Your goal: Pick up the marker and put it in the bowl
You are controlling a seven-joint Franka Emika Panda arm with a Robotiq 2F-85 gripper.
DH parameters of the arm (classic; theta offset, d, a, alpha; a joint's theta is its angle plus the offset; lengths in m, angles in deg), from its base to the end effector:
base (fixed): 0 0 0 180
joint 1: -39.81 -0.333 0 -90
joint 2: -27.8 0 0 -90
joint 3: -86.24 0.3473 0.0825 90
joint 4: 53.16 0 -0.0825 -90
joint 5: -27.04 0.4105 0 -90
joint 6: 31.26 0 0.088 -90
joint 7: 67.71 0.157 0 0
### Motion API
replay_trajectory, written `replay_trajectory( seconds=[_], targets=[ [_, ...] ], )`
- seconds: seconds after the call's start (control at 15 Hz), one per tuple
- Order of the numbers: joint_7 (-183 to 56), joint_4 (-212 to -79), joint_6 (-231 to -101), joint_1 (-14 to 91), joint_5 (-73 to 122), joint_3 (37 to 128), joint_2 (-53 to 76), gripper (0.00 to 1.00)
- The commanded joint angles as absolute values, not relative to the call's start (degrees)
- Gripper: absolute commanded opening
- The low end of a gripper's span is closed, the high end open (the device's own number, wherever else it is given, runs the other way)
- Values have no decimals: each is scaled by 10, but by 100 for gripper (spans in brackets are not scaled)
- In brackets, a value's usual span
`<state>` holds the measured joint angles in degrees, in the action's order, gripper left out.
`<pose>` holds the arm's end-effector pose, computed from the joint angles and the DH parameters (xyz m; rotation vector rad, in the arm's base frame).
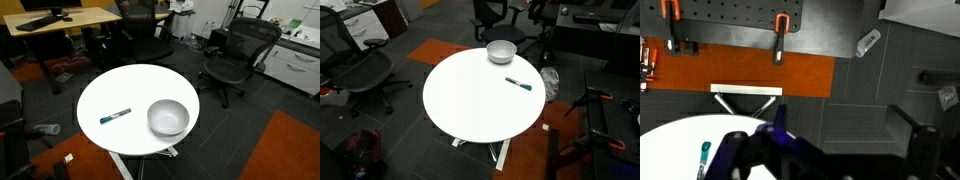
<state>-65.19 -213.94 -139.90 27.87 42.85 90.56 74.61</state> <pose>0.2681 0.1079 0.3769 -2.9456 -0.1662 0.1785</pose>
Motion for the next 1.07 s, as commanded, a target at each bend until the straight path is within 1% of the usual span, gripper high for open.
replay_trajectory(
  seconds=[0.0,0.2,0.53,0.8,1.0],
  targets=[
    [-656,-2138,-1396,286,433,912,746,100],
    [-656,-2138,-1396,286,433,912,745,100],
    [-669,-2121,-1457,329,378,903,701,100],
    [-671,-2120,-1542,371,323,887,637,100],
    [-676,-2119,-1631,398,295,868,569,100]
  ],
)
